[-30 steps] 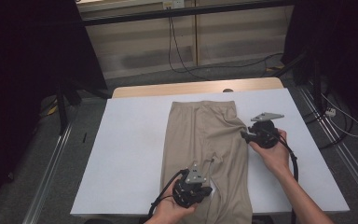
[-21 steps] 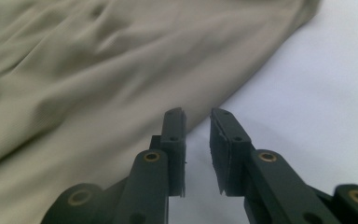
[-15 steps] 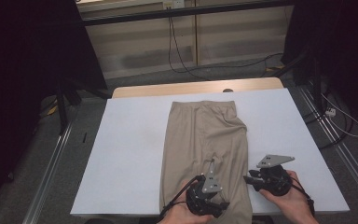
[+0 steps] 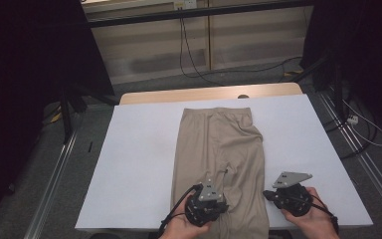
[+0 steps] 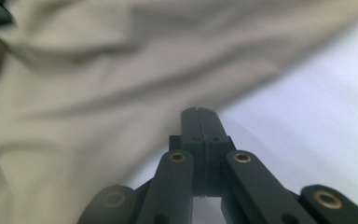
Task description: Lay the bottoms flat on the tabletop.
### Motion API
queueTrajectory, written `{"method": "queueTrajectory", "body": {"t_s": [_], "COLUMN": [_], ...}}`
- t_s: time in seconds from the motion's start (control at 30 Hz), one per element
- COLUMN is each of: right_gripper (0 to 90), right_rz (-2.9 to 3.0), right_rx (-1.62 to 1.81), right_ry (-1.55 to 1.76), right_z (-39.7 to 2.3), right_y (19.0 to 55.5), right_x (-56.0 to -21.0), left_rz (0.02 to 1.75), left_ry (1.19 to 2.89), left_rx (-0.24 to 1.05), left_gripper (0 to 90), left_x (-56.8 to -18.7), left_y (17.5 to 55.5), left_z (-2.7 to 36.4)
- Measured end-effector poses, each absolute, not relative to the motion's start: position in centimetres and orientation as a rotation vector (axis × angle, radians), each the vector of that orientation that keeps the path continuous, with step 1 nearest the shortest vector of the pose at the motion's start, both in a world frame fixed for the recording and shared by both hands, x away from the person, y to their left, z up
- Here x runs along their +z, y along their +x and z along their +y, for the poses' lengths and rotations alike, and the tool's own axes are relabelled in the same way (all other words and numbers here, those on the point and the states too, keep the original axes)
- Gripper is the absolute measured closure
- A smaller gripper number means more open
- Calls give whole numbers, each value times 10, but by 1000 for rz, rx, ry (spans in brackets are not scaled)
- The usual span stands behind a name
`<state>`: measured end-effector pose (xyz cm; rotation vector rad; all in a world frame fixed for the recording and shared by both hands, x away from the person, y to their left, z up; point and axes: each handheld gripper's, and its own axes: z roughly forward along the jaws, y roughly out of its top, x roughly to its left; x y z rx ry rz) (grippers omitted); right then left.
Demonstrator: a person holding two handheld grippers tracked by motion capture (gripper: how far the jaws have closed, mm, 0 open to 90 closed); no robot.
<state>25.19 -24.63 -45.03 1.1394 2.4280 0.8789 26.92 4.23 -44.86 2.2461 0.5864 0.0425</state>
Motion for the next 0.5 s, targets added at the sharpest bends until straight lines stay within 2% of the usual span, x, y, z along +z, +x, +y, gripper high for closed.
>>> {"method": "queueTrajectory", "body": {"t_s": [0.1, 0.2, 0.33, 0.4, 0.43, 0.5], "right_gripper": [900, 900, 687, 638, 600, 581], "right_rz": [2399, 2394, 2454, 2475, 2480, 2495], "right_rx": [871, 1004, 1019, 1020, 1015, 974], "right_ry": [1175, 1196, 1162, 1151, 1147, 1108], "right_z": [-261, -264, -250, -244, -240, -232], "right_y": [248, 245, 243, 244, 244, 244], "right_x": [-448, -444, -447, -449, -450, -453], "left_rz": [600, 618, 595, 564, 548, 553], "left_ry": [2239, 2242, 2213, 2200, 2203, 2213], "left_rx": [22, 39, 79, 109, 134, 144], "left_gripper": [865, 783, 722, 675, 639, 485], "left_x": [-449, -449, -441, -437, -437, -440], "left_y": [271, 272, 270, 268, 266, 265], "left_z": [45, 42, 41, 39, 37, 29]}}
